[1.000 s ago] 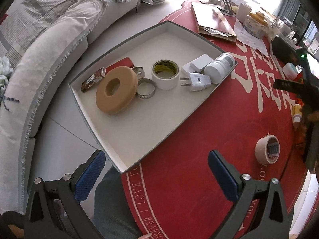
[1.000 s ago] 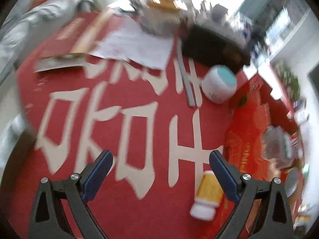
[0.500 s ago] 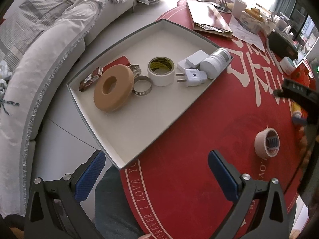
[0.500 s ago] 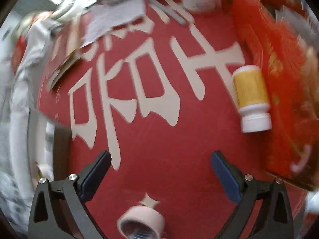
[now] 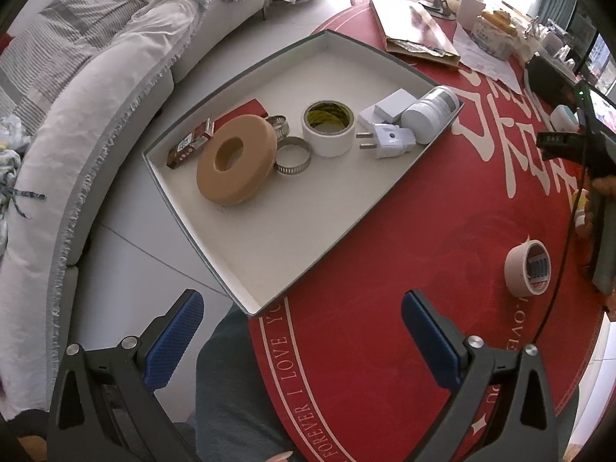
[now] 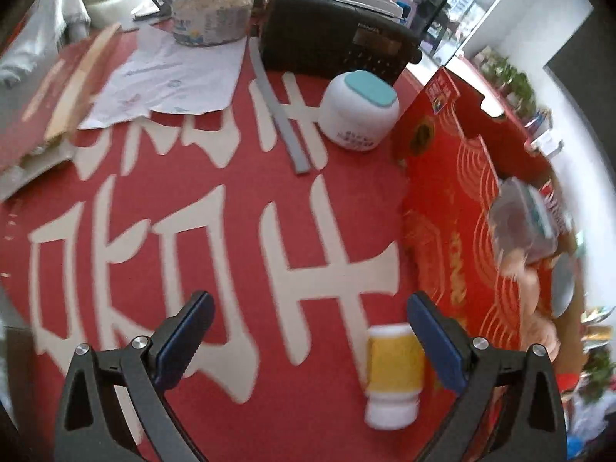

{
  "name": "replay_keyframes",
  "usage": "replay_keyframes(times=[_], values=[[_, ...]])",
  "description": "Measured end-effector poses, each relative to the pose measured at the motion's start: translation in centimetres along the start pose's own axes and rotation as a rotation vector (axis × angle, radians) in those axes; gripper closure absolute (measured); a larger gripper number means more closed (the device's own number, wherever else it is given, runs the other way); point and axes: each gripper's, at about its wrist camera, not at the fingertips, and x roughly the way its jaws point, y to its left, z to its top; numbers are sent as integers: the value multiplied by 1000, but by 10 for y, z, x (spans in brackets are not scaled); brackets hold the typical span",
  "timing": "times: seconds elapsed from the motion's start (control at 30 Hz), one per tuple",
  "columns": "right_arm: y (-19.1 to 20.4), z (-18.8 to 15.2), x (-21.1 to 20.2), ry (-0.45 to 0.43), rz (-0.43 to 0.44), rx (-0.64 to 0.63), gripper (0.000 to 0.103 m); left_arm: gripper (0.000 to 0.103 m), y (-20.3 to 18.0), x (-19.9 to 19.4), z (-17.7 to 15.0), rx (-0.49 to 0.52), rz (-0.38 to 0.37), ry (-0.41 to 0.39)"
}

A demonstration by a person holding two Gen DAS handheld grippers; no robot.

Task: Organize rigid objects
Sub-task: 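Move both grippers back over the table toward the tape roll and pill bottle, then grasp the white masking-tape roll with left gripper while right gripper grasps the yellow-label pill bottle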

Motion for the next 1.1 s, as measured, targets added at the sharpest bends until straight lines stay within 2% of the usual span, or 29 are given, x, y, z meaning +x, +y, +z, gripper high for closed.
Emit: replay_keyframes(times=[0.07, 0.13, 0.2, 0.33, 0.43, 0.53, 0.63, 0.73, 0.77, 0.8, 0.87, 0.97, 1.03, 1.1], values=[[5, 19, 17, 58, -35, -8, 1, 0, -2, 2, -1, 2, -5, 8], [-1, 25, 19, 95, -1, 33, 1, 0, -5, 0, -2, 11, -9, 7], [-2, 29, 26, 180, 20, 55, 1, 0, -9, -1, -4, 27, -12, 2], [-24, 33, 46, 332, 109, 202, 1, 0, -8, -4, -5, 21, -26, -1], [-32, 23, 57, 414, 172, 247, 1, 0, -5, -7, -6, 10, -34, -9], [-42, -3, 63, 466, 249, 312, 1, 0, -4, -11, -6, 8, -42, -22], [-52, -41, 55, 446, 281, 353, 1, 0, -4, -14, -9, 14, -52, -29], [-60, -84, 45, 423, 389, 360, 1, 0, -9, -20, -9, 32, -67, -43], [-63, -97, 41, 417, 454, 355, 1, 0, -12, -24, -8, 41, -71, -53], [-67, -110, 34, 397, 513, 340, 1, 0, -16, -30, -7, 54, -80, -69], [-79, -130, 14, 300, 554, 272, 1, 0, -26, -36, -2, 72, -95, -86], [-110, -161, -17, 74, 433, 140, 1, 0, -56, -43, 5, 136, -123, -98], [-129, -178, -22, 11, 370, 100, 1, 0, -90, -43, 3, 224, -110, -124], [-140, -183, -19, 31, 347, 95, 1, 0, -123, -37, -1, 313, -90, -137]])
